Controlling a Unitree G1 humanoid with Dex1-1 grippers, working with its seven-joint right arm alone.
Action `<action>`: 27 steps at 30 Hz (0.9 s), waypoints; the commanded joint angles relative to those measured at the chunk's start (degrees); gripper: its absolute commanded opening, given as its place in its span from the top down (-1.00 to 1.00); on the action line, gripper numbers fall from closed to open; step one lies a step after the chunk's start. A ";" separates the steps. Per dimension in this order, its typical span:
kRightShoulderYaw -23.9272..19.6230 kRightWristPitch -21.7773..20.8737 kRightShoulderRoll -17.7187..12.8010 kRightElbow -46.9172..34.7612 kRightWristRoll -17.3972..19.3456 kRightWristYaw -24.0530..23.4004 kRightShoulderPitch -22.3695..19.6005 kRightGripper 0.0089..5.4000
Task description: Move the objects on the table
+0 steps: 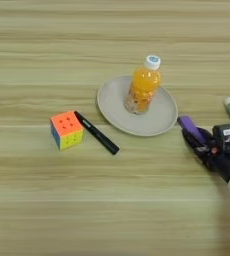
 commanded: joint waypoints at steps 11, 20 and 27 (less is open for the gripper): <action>-1.38 -1.00 -0.41 -8.27 -0.46 -6.76 -2.96 0.48; -2.80 0.52 0.08 -14.92 0.87 -9.13 -4.36 0.48; -1.53 2.42 1.59 -18.90 1.86 -9.12 -5.92 0.48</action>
